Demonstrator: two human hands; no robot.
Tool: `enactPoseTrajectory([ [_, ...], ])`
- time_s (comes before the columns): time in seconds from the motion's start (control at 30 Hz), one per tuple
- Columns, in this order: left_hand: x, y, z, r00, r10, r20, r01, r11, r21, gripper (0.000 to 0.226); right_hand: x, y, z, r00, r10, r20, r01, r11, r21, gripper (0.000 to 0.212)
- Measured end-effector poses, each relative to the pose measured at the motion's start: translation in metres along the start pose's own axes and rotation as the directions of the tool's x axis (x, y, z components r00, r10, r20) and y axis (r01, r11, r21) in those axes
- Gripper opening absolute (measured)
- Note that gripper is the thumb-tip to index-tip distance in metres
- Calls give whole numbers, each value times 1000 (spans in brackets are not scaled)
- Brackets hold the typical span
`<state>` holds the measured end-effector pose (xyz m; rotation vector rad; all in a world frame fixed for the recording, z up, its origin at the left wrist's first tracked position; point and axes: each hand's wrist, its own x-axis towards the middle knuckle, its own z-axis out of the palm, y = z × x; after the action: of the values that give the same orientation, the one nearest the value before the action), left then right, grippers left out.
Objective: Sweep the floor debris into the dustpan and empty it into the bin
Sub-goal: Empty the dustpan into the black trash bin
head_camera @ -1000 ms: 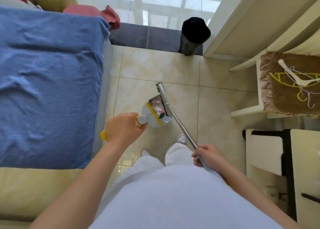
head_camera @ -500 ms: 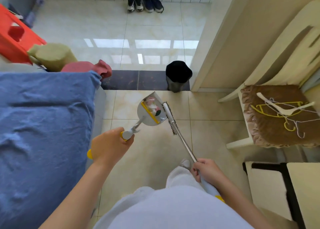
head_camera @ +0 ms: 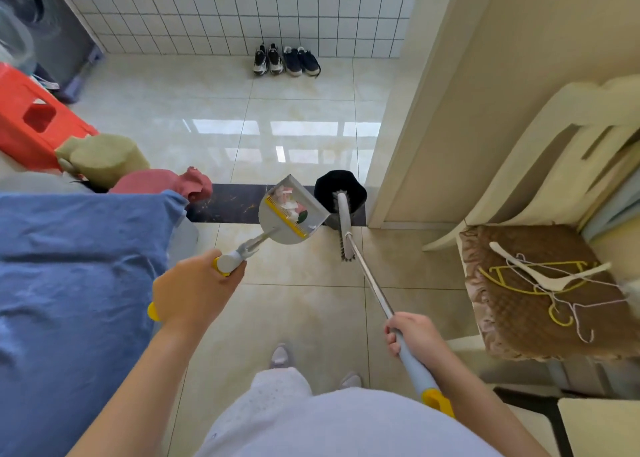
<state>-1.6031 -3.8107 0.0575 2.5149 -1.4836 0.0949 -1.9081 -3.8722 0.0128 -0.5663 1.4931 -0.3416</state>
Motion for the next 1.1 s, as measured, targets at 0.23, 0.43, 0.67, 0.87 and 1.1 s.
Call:
enactPoseTrajectory([
  [0.23, 63, 4, 4, 989, 119, -91, -117, 993, 29, 53, 10, -33, 0, 997, 64, -42, -53, 976, 210, 28],
  [0.43, 107, 16, 8, 944, 321, -83, -313, 945, 89, 43, 18, -51, 18, 991, 137, 7, -130, 921, 367, 27],
  [0.67, 136, 39, 28, 816, 570, 96, -578, 796, 179, 41, 25, -63, 31, 984, 167, 64, -178, 874, 452, 26],
  [0.87, 146, 45, 44, 608, 735, 299, -794, 574, 201, 37, 33, -69, 37, 990, 138, 11, -129, 897, 423, 25],
  [1.1, 125, 43, 64, 443, 762, 472, -896, 387, 217, 37, 42, -73, 35, 994, 101, -46, -74, 911, 405, 26],
])
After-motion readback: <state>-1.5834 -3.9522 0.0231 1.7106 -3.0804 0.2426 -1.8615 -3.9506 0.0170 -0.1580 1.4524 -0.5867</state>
